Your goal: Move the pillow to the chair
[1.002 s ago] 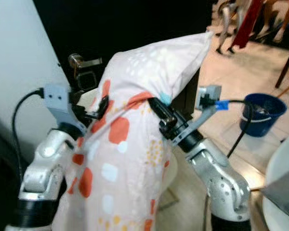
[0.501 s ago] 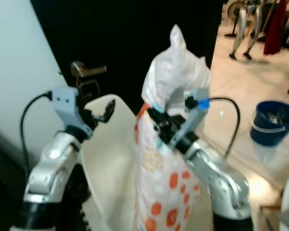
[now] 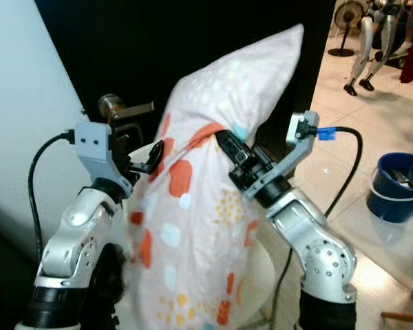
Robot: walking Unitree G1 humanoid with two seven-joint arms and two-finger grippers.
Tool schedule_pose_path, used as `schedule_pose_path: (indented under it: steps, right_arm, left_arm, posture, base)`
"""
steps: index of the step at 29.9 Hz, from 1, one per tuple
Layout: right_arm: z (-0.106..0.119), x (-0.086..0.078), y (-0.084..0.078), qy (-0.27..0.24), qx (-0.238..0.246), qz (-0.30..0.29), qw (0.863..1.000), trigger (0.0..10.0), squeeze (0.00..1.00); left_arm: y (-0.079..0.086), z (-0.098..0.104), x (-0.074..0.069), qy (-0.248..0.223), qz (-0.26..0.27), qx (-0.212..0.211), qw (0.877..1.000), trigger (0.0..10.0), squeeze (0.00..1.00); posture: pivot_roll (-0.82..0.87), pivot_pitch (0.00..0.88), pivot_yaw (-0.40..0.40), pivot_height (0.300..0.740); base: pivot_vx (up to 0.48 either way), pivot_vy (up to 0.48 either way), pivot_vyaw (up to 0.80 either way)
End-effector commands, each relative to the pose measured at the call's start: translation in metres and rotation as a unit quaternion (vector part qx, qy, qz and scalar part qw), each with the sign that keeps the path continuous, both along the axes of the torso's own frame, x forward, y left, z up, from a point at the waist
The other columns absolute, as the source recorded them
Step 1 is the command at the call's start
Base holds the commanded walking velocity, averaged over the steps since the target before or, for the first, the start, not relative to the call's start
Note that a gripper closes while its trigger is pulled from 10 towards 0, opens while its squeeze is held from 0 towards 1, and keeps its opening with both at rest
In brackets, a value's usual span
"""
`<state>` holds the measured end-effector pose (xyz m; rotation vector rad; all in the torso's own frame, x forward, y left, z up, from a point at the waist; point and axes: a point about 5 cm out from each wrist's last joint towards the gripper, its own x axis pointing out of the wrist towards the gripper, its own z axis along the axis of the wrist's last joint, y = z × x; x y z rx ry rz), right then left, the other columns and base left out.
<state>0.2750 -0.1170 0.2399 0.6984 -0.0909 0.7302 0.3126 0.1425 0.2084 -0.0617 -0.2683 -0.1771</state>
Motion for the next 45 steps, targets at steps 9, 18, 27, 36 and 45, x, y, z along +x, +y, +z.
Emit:
schedule_pose_path:
  steps: [9,18,27,36,45]
  right_arm:
    - [-0.028,0.005,0.012,0.075,-0.082,-0.005,0.994,10.0,0.0]
    - [-0.1,0.007,-0.004,0.235,-0.287,-0.031,0.928,10.0,0.0]
    - [-0.107,0.007,-0.008,0.254,-0.301,-0.03,0.919,10.0,0.0]
    - [-0.111,0.002,-0.001,0.254,-0.31,-0.002,0.916,10.0,0.0]
    - [-0.11,0.004,-0.001,0.25,-0.307,-0.005,0.918,10.0,0.0]
  left_arm:
    - [0.003,-0.01,0.001,0.024,0.012,0.008,1.0,10.0,0.0]
    - [0.004,-0.014,0.003,0.033,0.022,0.021,0.999,10.0,0.0]
    - [0.004,-0.017,0.003,0.038,0.024,0.027,0.999,10.0,0.0]
    - [0.005,-0.02,0.005,0.051,0.033,0.033,0.998,10.0,0.0]
    - [0.006,-0.023,0.007,0.063,0.042,0.035,0.996,10.0,0.0]
  posture:
    - [-0.1,0.003,0.037,0.73]
    - [-0.1,0.001,0.032,0.715]
    - [-0.09,0.006,0.032,0.69]
    - [-0.09,0.01,0.036,0.655]
    - [-0.09,0.012,0.037,0.655]
  base:
    - [0.0,0.0,0.0]
    - [0.0,0.0,0.0]
    - [0.0,0.0,0.0]
    - [0.0,0.0,0.0]
    - [0.0,0.0,0.0]
